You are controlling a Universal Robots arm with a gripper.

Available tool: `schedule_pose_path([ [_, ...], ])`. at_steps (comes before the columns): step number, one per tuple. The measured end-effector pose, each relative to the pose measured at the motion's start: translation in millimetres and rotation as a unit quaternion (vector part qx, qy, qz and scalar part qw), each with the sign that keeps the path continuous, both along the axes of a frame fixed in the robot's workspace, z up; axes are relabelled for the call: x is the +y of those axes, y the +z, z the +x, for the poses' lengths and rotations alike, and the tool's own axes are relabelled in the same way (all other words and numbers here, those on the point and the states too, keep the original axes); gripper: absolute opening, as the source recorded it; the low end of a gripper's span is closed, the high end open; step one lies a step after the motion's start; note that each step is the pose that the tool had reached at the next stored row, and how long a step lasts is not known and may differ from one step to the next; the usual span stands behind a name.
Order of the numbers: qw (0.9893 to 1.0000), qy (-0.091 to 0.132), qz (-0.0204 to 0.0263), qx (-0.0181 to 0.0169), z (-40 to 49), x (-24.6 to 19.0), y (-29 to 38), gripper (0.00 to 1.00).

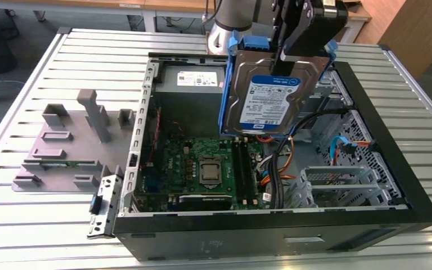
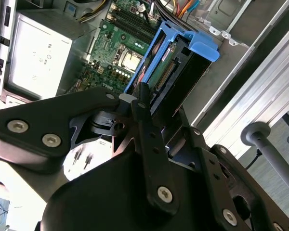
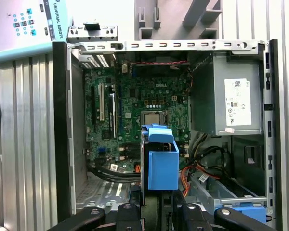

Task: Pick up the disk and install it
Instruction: 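Pick up the disk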

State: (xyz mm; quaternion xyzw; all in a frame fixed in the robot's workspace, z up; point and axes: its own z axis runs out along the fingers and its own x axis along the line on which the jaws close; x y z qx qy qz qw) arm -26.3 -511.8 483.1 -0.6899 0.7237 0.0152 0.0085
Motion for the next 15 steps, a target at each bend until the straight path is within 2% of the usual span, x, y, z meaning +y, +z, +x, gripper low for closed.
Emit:
schedule_pose_path([
  [15,1.0000,0.000,-0.0012,0.0000,0.0,-11.8,0.0,0.35],
])
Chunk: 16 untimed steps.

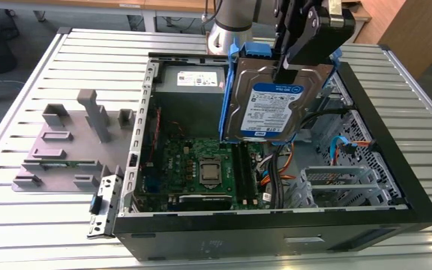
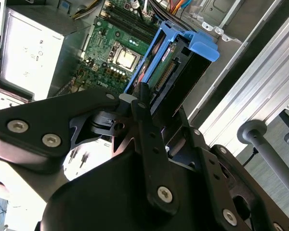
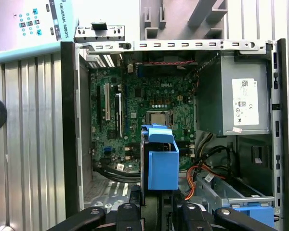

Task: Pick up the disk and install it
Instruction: 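Pick up the disk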

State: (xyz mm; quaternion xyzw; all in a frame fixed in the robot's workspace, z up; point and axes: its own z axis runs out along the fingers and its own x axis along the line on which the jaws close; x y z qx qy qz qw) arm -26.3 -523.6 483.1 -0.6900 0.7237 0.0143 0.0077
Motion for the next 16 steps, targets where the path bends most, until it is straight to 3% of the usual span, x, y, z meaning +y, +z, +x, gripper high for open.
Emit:
schedule_pose_path([
  [6,1.0000,0.000,-0.0005,0.0000,0.0,-4.0,0.0,0.35],
  [16,1.0000,0.000,-0.0005,0.0000,1.0,-4.3,0.0,0.35],
])
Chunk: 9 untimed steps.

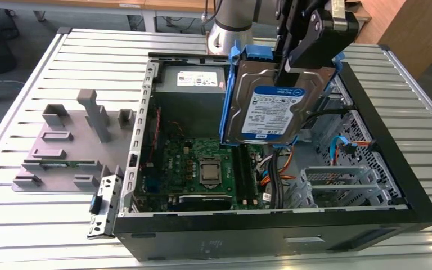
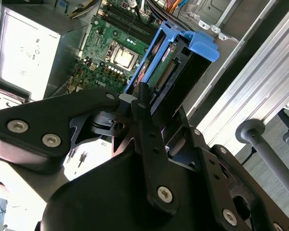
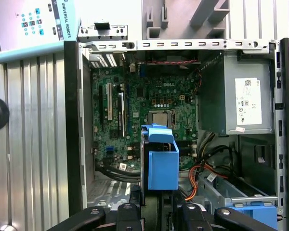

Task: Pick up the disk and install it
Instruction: 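Pick up the disk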

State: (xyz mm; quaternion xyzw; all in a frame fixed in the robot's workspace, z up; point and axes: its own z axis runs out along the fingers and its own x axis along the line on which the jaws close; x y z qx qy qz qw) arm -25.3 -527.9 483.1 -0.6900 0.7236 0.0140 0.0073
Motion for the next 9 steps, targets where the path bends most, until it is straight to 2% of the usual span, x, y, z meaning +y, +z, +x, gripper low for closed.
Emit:
schedule_pose_path([
  [9,1.0000,0.000,0.0000,0.0000,5.5,0.0,0.0,0.35],
])
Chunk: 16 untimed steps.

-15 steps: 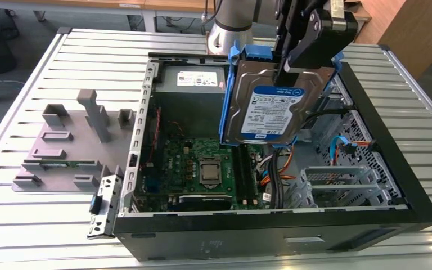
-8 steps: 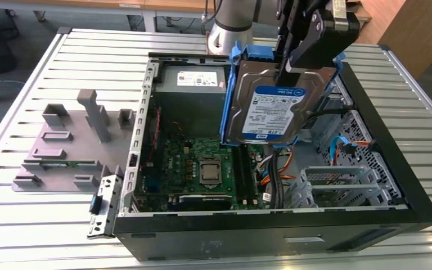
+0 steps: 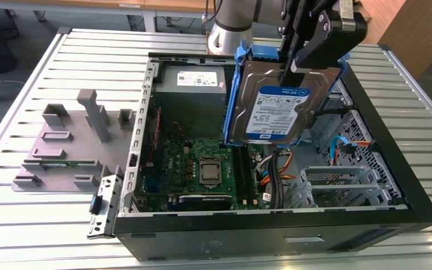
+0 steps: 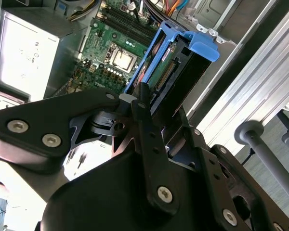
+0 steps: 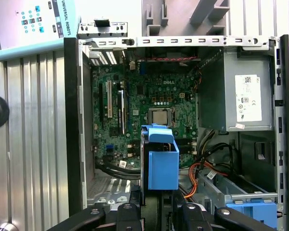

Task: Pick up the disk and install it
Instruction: 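Pick up the disk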

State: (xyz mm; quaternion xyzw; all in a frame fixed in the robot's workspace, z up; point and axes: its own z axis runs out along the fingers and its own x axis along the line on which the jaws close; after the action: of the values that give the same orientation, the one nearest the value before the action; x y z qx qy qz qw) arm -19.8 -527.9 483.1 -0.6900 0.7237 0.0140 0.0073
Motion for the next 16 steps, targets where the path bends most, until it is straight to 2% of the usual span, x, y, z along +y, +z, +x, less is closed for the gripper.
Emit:
schedule_pose_path([
  [16,1.0000,0.000,0.0000,0.0000,9.2,0.0,0.0,0.35],
])
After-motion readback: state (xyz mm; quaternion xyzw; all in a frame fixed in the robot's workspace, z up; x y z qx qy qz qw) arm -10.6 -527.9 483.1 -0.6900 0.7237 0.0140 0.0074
